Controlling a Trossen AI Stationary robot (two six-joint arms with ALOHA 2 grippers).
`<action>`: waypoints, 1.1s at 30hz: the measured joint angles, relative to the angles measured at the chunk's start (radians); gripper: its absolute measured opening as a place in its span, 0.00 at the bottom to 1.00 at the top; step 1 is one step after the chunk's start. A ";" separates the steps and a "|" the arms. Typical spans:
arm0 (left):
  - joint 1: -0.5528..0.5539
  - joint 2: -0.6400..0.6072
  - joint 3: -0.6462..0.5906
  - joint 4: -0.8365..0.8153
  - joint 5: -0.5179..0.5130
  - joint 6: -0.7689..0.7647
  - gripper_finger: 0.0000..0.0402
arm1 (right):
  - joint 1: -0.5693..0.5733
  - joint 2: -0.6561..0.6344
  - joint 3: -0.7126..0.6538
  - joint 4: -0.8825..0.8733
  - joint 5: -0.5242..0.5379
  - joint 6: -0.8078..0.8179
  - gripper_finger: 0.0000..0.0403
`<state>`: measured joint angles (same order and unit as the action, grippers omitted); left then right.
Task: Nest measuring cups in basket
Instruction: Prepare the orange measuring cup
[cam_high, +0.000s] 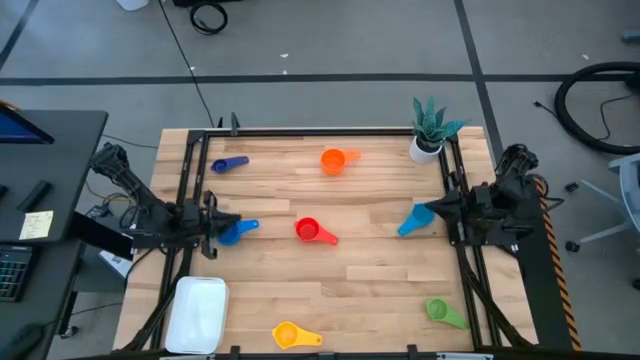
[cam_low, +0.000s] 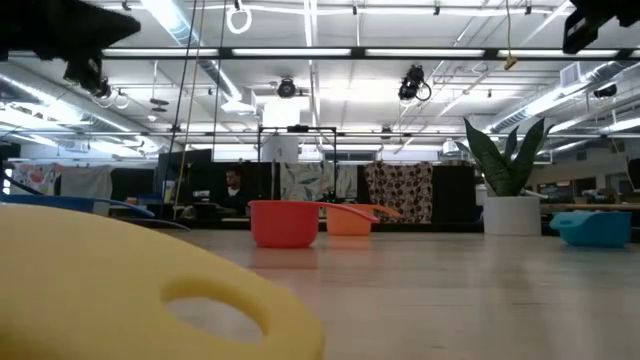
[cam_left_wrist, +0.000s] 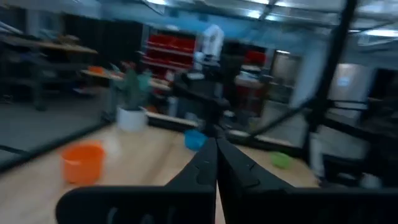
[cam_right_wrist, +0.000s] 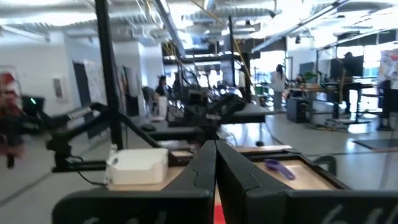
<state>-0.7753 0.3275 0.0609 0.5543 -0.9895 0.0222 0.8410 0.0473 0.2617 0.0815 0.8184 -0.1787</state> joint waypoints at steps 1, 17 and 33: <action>0.000 -0.001 0.026 -0.010 -0.018 0.032 0.01 | 0.000 0.012 0.030 -0.036 0.004 0.001 0.03; -0.003 0.112 0.674 -1.129 -0.006 -0.230 0.01 | -0.005 0.477 0.521 -0.317 0.238 0.002 0.03; 0.045 0.418 0.928 -1.656 0.576 -0.979 0.01 | -0.201 0.838 0.867 -0.602 0.076 0.278 0.03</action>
<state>-0.7306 0.7459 0.9890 -1.1019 -0.4134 -0.9568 0.6398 0.8849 1.1288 -0.5204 0.8949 0.0996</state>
